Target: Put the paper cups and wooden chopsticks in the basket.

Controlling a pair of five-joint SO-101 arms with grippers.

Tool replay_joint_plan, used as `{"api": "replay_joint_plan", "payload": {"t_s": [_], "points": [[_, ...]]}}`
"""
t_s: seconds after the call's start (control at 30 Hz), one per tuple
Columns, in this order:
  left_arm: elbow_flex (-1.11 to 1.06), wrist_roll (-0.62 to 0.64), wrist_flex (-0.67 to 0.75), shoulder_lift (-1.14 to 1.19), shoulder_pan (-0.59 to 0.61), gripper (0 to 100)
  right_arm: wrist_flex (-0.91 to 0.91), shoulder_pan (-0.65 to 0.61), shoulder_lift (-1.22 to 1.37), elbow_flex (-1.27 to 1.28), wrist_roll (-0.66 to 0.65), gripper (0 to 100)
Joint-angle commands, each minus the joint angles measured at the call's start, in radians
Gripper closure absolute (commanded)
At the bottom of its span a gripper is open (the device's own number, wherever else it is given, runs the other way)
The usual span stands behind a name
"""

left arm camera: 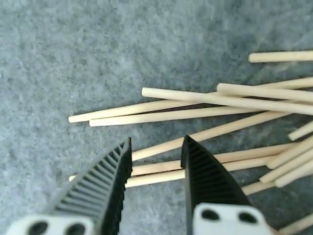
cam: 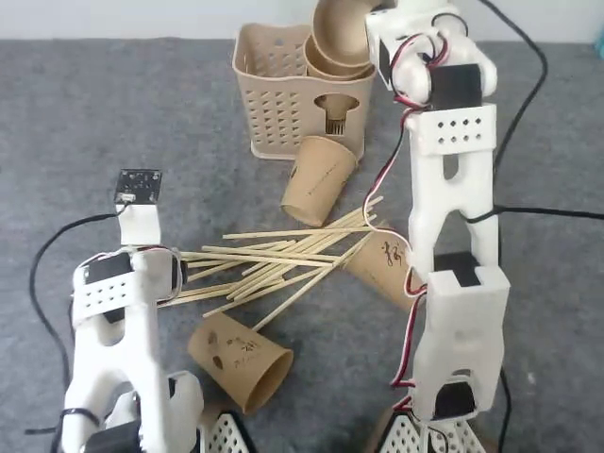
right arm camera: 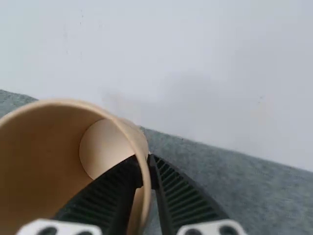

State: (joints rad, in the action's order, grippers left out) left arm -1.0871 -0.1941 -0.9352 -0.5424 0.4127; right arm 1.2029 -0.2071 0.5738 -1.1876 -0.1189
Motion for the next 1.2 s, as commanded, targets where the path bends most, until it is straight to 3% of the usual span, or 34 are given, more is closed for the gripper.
{"api": "replay_joint_plan", "payload": {"t_s": [0.0,0.27,0.33,0.5,0.57,0.7,0.87,1.07,1.17], "points": [[0.005,0.008,0.020,-0.017,0.003,84,0.013,0.004,0.007,-0.054,0.018,99.2],[0.005,0.008,0.020,-0.017,0.003,84,0.084,0.002,0.025,-0.057,0.061,98.6],[0.005,0.008,0.020,-0.017,0.003,84,0.091,0.002,0.025,-0.054,0.063,92.0],[0.004,0.008,0.020,-0.017,0.003,84,0.074,0.019,0.016,-0.060,0.158,64.6],[0.004,0.008,0.020,-0.017,0.003,84,0.062,0.021,0.008,-0.068,0.153,60.1],[0.004,0.008,0.020,-0.015,0.003,84,0.110,0.027,-0.022,-0.126,0.160,60.1],[0.004,0.008,0.020,-0.015,0.003,84,0.295,0.024,-0.094,-0.259,0.161,61.5],[0.004,0.008,0.020,-0.017,0.003,84,0.595,-0.002,-0.188,-0.405,0.157,84.6],[0.004,0.008,0.020,-0.017,0.003,84,0.601,0.019,-0.255,-0.313,0.158,94.0]]}}
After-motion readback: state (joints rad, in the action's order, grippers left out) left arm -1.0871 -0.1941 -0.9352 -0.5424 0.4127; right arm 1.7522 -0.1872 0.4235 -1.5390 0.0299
